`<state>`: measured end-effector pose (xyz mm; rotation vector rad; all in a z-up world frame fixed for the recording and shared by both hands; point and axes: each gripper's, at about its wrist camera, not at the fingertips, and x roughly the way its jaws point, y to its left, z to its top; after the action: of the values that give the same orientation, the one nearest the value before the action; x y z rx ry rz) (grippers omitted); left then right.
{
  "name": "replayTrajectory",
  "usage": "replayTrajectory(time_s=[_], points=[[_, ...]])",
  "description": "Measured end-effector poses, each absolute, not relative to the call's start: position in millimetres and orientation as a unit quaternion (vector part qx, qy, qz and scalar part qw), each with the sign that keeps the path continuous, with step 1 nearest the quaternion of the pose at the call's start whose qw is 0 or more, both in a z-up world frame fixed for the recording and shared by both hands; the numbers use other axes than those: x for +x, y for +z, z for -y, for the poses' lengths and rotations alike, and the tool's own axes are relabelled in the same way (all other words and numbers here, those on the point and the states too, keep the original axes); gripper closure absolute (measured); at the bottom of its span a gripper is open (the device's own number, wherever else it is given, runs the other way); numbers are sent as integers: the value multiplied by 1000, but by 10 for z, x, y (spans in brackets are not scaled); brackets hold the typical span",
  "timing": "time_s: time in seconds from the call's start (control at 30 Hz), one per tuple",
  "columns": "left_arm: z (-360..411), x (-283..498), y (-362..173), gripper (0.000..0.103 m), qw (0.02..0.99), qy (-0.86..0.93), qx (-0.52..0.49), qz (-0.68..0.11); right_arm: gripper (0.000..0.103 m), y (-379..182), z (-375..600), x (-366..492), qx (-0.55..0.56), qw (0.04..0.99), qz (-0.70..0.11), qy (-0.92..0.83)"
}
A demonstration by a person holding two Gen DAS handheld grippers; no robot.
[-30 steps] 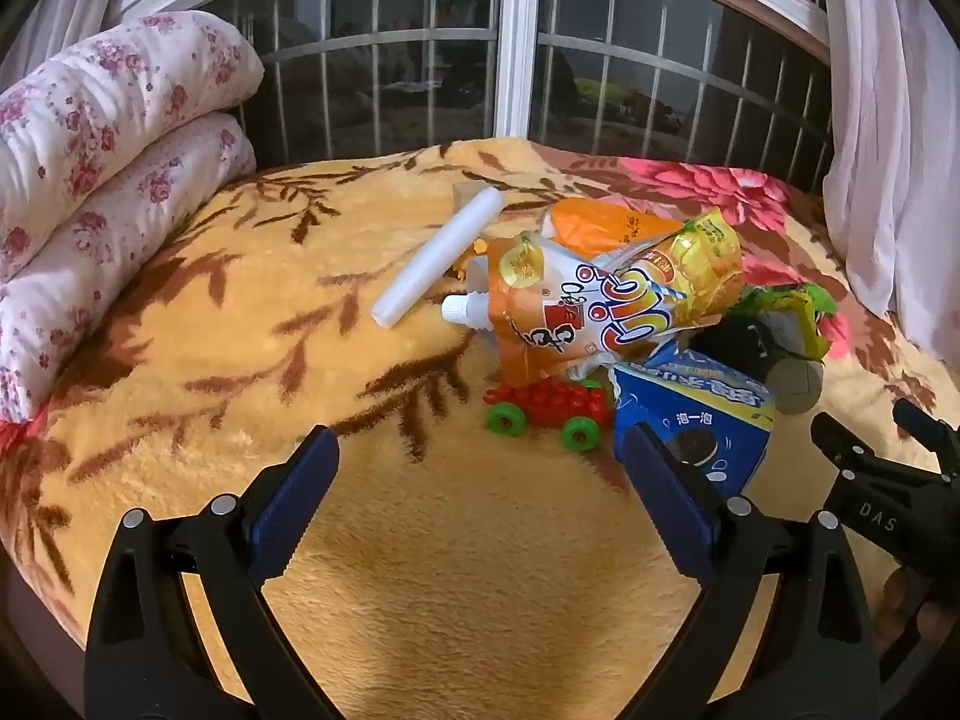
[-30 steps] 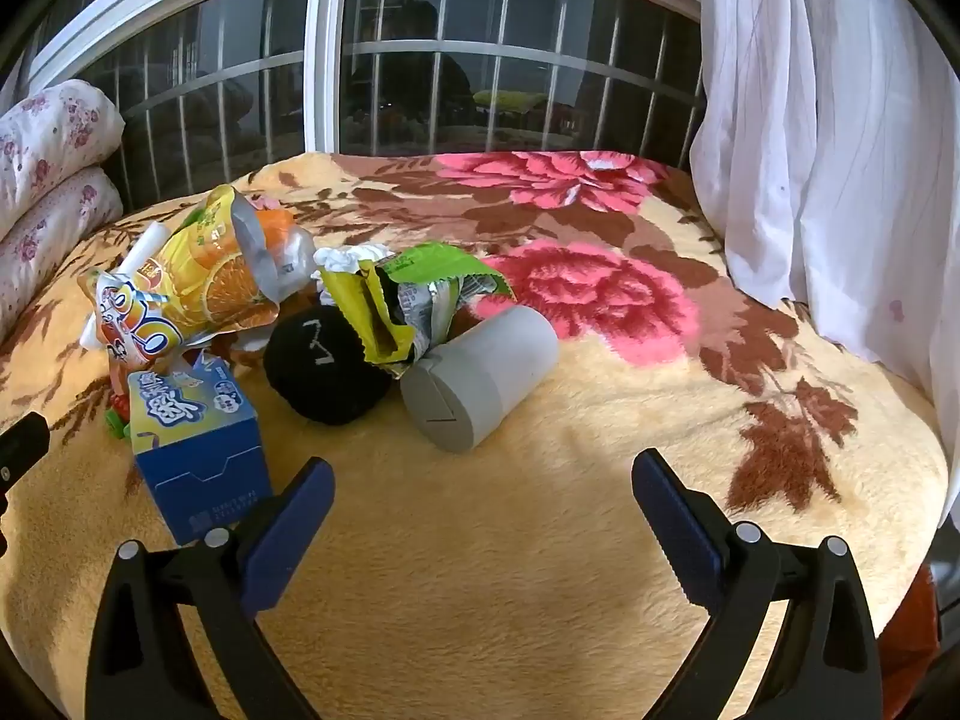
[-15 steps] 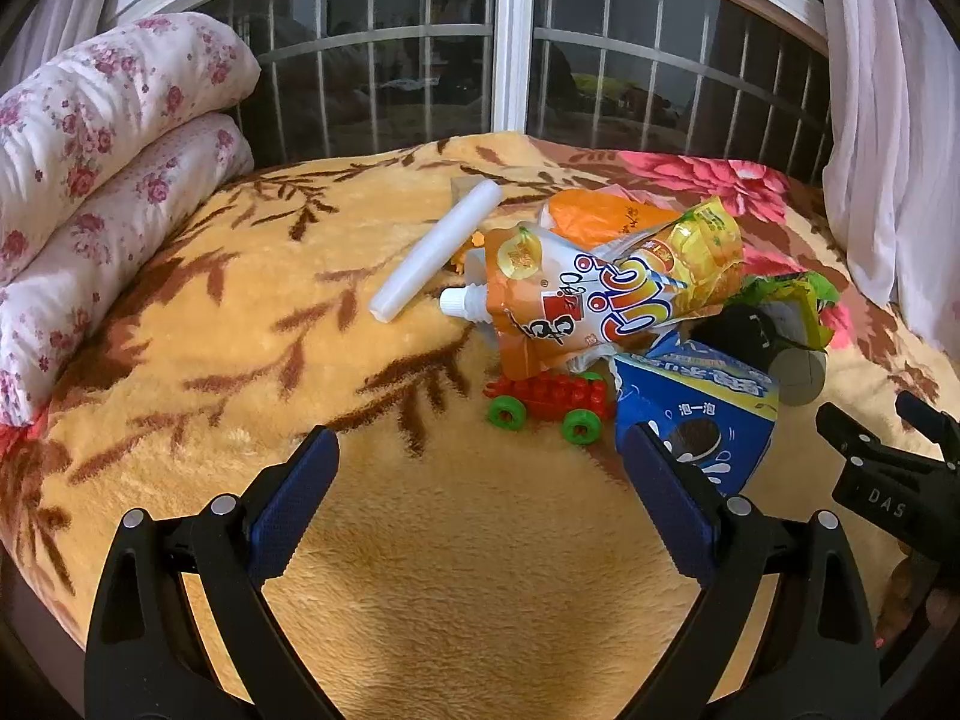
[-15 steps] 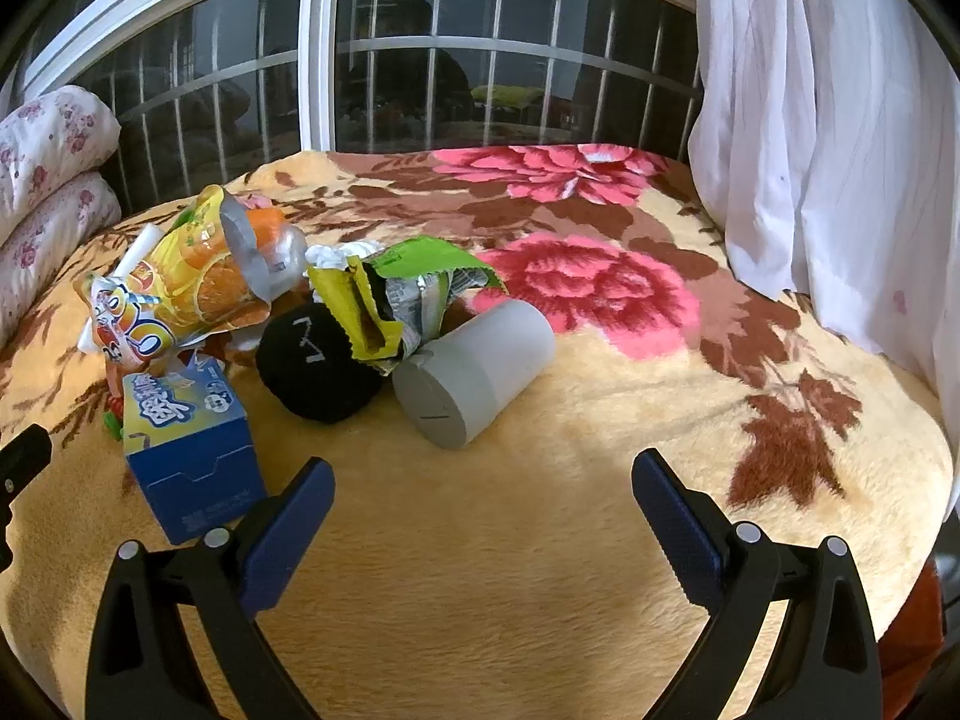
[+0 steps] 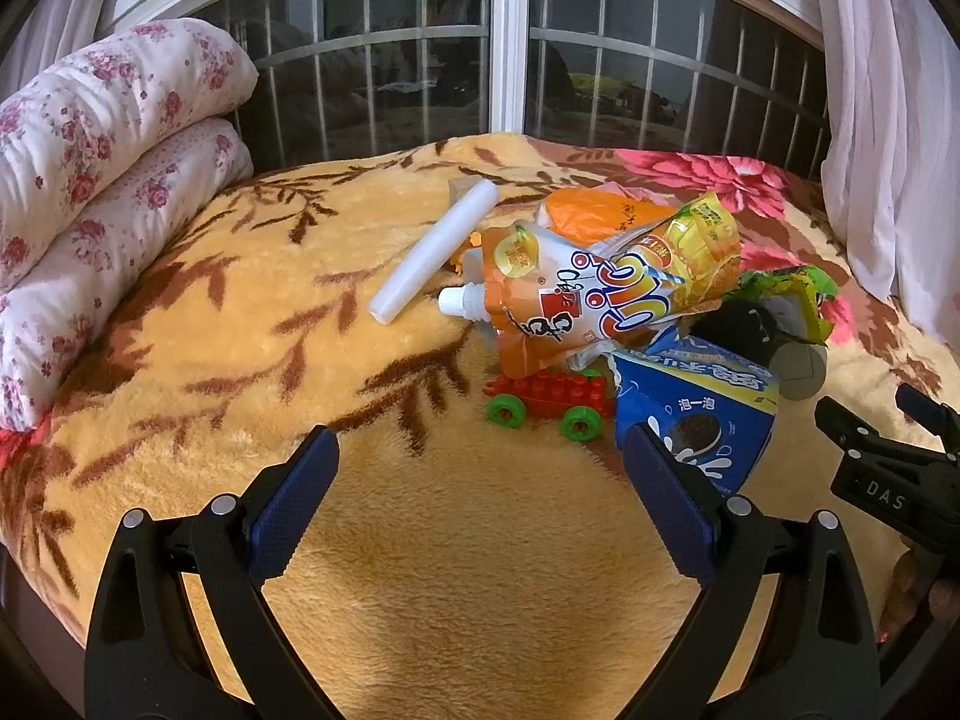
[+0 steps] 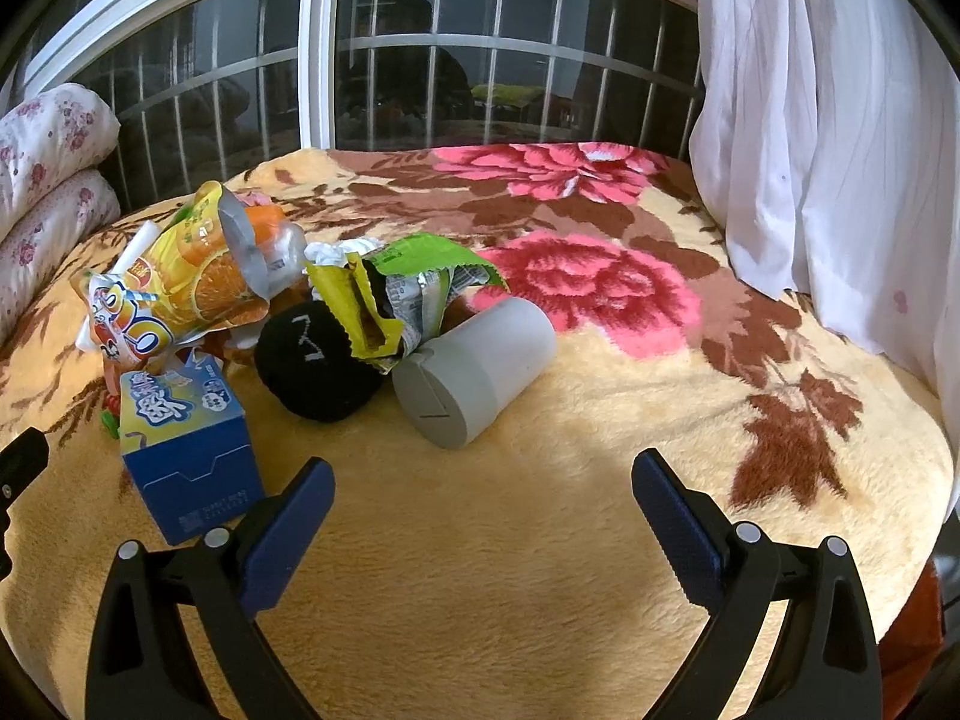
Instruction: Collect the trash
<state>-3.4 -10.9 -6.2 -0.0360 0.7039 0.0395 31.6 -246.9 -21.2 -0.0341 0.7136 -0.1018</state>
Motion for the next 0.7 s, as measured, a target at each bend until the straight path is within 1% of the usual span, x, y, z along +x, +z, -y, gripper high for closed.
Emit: replayTrajectory(time_s=[0.7], points=[[106,-32,-61,10,939,20,-16,-344,5,-216,2476,315,-15,935,-350,-50]])
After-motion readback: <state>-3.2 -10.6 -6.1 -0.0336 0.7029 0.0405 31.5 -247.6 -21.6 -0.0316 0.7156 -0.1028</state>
